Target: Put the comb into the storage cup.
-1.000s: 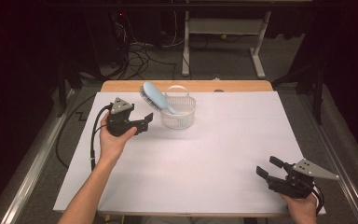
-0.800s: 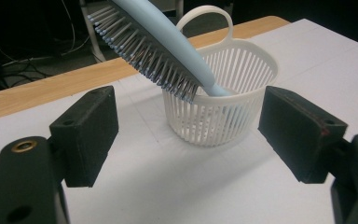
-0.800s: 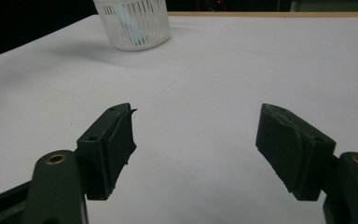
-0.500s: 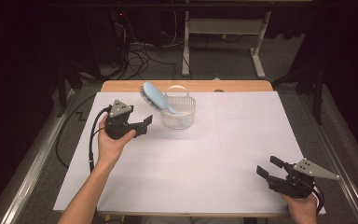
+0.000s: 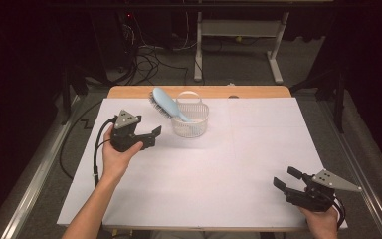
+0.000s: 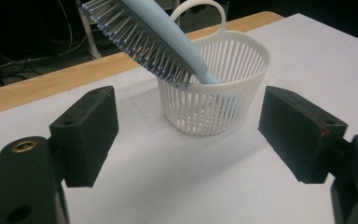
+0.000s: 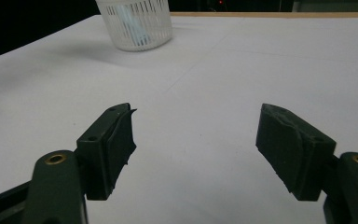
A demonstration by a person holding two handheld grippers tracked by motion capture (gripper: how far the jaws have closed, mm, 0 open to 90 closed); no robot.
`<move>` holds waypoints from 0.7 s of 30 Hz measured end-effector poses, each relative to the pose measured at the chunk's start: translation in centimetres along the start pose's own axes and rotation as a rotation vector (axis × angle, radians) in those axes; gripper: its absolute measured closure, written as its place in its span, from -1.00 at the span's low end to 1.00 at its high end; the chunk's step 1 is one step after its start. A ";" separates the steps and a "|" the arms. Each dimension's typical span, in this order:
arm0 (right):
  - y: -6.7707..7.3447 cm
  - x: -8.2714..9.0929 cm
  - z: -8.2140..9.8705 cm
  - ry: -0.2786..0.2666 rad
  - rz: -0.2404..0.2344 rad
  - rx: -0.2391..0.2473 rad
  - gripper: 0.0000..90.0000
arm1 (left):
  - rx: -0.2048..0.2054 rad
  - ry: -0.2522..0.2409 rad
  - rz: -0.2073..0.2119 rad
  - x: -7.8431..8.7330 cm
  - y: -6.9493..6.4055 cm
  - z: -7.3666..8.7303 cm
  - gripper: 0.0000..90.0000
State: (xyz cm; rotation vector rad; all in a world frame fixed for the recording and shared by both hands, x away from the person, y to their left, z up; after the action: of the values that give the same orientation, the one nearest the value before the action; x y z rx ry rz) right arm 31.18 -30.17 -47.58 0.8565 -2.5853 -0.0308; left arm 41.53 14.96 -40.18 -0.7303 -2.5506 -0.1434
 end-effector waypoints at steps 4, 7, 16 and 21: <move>0.0 0.0 0.0 0.000 0.000 -0.001 -0.37 | 0.002 0.001 0.002 0.1 0.0 0.2 -0.54; 0.0 0.0 0.0 0.000 -0.001 -0.002 -0.37 | 0.003 0.000 0.003 0.3 0.0 0.3 -0.54; 0.0 0.0 0.0 0.002 0.002 -0.001 -0.37 | 0.008 -0.008 0.000 0.6 0.0 0.6 -0.55; 0.0 0.0 0.0 0.002 0.000 0.001 -0.37 | 0.011 -0.013 0.005 0.8 0.0 0.7 -0.55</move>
State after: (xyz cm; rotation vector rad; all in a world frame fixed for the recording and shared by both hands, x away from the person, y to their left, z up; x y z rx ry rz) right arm 31.17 -30.14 -47.60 0.8560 -2.5832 -0.0290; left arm 40.64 15.50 -40.44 -0.7357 -2.5593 -0.1239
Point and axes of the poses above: each handheld gripper's, and its own axes: x roughly backward along the jaws, z roughly out of its underside, y roughly to its left, the point moved 6 cm from there along -x, roughly forward along the jaws, and after that the axes turned 1 degree about -z, right-handed, at the moved point
